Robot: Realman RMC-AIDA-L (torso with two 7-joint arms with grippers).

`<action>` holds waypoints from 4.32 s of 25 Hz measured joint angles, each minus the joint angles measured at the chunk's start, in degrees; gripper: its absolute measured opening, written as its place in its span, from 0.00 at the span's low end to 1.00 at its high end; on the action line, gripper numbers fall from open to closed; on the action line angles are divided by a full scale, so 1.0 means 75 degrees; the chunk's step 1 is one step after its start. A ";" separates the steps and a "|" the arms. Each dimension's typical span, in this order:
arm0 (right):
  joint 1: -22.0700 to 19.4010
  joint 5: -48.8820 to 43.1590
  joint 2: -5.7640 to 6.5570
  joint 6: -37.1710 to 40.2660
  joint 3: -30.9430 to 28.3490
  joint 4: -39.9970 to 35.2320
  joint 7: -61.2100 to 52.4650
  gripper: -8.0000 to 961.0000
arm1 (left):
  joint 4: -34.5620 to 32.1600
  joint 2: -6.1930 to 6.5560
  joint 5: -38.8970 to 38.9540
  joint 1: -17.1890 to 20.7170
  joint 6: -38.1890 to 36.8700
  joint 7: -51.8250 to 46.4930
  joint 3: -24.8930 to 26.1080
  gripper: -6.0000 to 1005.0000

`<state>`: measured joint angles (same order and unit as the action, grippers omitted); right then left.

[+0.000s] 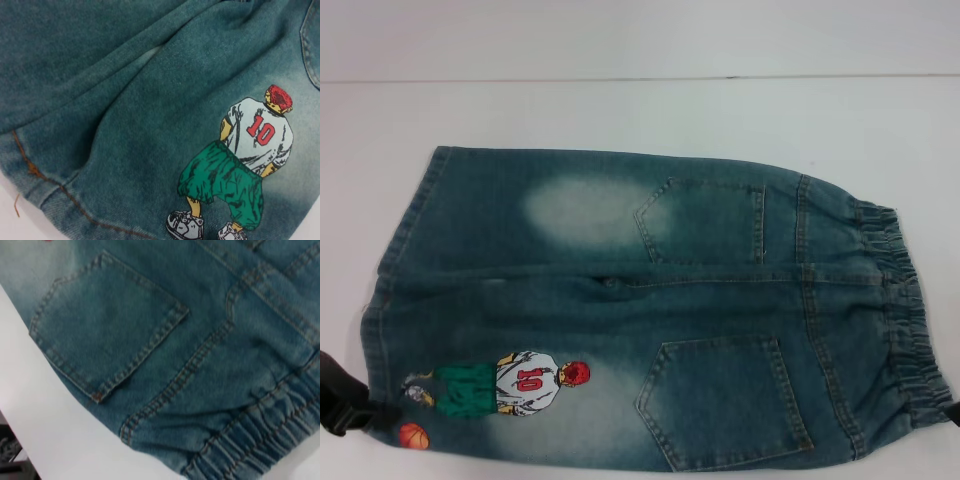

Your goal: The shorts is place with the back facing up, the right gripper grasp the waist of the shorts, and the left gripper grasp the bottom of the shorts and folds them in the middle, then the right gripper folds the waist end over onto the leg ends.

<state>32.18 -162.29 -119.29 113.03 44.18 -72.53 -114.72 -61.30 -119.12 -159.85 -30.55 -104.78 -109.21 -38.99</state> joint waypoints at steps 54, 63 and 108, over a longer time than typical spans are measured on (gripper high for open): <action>-0.0173 0.0921 -0.0055 -0.1253 0.0441 0.1286 0.0750 0.63 | -0.0076 -0.0055 -0.0009 0.0018 0.0124 -0.0082 -0.0005 0.01; -0.0250 0.0944 -0.0055 -0.1128 0.0504 0.1231 0.1030 0.24 | -0.0053 -0.0066 -0.0012 0.0070 0.0117 -0.0163 0.0007 0.01; -0.1184 0.4362 -0.0063 -0.2133 -0.2321 0.0409 0.2290 0.06 | -0.0639 -0.0371 0.1227 -0.0916 0.2578 -0.0904 0.0707 0.01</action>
<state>23.30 -129.57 -119.76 97.02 26.76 -69.46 -97.54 -66.10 -121.90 -150.65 -37.42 -85.44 -115.99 -33.69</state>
